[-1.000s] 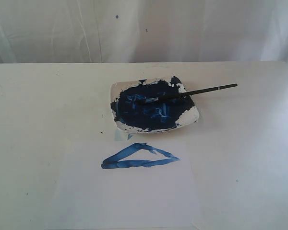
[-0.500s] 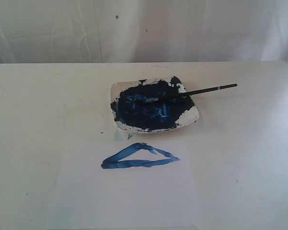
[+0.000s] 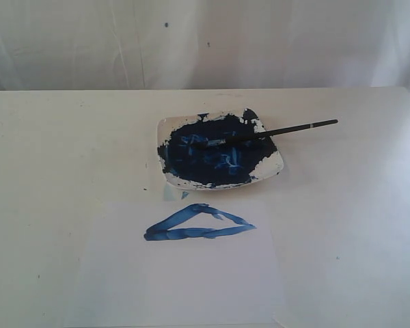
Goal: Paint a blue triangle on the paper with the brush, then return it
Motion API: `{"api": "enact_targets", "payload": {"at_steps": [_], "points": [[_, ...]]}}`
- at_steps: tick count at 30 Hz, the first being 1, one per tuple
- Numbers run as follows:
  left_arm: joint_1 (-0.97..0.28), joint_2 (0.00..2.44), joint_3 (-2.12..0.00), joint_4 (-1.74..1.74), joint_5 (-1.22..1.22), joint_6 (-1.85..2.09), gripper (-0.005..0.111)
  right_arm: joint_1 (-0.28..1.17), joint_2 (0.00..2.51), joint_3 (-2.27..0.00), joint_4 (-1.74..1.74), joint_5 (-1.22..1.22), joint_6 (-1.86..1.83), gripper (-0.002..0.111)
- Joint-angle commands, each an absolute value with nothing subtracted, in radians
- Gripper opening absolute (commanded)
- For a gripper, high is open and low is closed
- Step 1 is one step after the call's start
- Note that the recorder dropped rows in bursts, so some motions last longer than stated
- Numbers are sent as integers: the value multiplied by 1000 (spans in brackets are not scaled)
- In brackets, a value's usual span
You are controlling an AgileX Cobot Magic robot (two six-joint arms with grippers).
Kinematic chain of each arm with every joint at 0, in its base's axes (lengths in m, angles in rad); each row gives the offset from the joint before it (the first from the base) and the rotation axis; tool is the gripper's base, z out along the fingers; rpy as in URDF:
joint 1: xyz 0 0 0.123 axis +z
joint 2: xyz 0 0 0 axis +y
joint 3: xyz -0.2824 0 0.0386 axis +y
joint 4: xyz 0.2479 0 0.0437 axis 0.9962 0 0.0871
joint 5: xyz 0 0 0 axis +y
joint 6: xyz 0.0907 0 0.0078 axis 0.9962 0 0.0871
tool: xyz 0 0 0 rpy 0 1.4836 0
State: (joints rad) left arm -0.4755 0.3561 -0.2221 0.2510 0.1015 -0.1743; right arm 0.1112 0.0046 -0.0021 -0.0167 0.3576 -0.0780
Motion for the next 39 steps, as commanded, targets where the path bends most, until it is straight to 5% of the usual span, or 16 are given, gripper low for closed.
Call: {"api": "enact_targets", "payload": {"at_steps": [1,29,39], "points": [[-480,350,-221,243,100,-184,0,147,0,0,-19,346,-36,0],[-473,344,-221,243,101,-184,0,156,0,0,0,342,32,0],[-118,119,-221,243,105,-184,0,156,0,0,0,342,32,0]]}}
